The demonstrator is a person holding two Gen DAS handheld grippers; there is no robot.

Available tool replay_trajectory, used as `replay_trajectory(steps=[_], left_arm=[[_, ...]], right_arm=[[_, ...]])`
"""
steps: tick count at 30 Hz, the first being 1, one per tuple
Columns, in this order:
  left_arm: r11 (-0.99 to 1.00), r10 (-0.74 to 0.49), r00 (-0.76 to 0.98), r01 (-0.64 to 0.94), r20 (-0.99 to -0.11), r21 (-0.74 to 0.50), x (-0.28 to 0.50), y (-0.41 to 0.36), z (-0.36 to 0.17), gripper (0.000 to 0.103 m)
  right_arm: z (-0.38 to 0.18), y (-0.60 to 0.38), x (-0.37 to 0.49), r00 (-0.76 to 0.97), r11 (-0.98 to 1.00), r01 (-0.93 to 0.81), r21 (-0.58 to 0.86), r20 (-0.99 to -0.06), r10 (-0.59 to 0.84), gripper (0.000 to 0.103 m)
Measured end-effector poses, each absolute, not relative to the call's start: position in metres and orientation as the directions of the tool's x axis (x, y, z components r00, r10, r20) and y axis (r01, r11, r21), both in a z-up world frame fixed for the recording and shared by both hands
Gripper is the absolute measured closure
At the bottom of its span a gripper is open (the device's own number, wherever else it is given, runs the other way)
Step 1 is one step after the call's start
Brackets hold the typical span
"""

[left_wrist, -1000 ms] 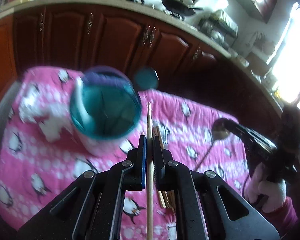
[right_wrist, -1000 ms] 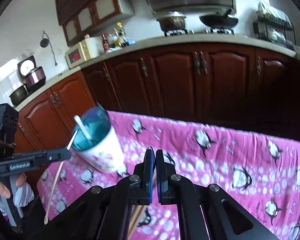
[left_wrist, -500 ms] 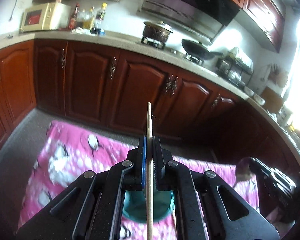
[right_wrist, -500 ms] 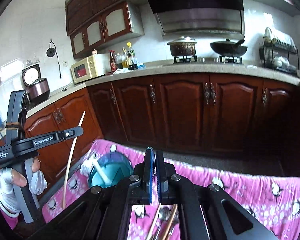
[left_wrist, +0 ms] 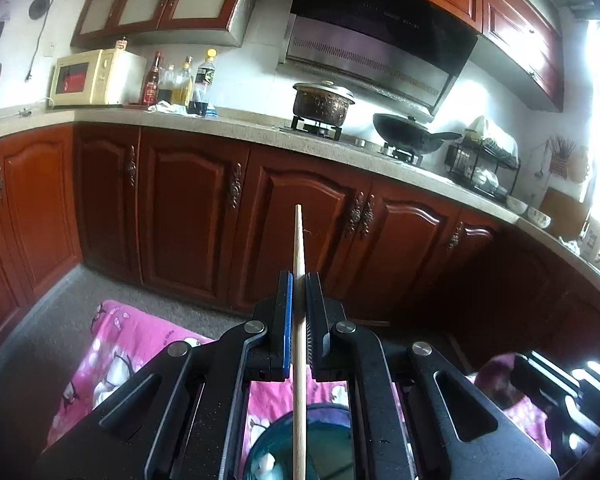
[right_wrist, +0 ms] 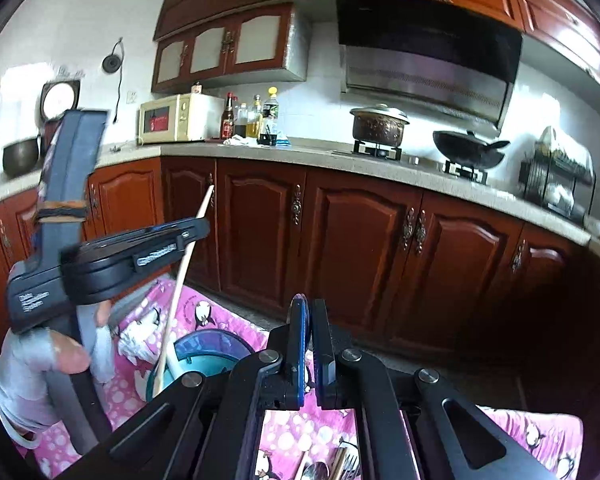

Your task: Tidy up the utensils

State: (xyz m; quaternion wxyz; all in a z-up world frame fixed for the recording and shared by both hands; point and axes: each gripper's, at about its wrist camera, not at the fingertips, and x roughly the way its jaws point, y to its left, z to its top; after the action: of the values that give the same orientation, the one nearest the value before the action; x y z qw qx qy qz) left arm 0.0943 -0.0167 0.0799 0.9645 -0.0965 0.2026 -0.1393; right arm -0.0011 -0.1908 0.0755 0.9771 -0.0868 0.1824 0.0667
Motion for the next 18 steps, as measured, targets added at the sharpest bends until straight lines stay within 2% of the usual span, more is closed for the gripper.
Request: replay_trajectory(steps=[5,11,18], left_arm=[[0.953,-0.275,0.899,0.207,-0.341,-0.222,0.097,-0.018,0.062,0.098],[0.960,-0.264,0.910,0.218,-0.318,-0.173,0.087,-0.019,0.052,0.098],[0.952,-0.294,0.897,0.242,-0.330,-0.188,0.074,-0.007,0.062,0.098]], right_arm=[[0.059,-0.177,-0.001,0.929,0.962,-0.171,-0.211,-0.360,0.086,0.101],[0.044,-0.168,-0.002,0.913,0.946,-0.218,-0.238,-0.392,0.111,0.101],[0.030,-0.174,0.001,0.875,0.949,-0.261,-0.176,-0.460,0.155,0.101]])
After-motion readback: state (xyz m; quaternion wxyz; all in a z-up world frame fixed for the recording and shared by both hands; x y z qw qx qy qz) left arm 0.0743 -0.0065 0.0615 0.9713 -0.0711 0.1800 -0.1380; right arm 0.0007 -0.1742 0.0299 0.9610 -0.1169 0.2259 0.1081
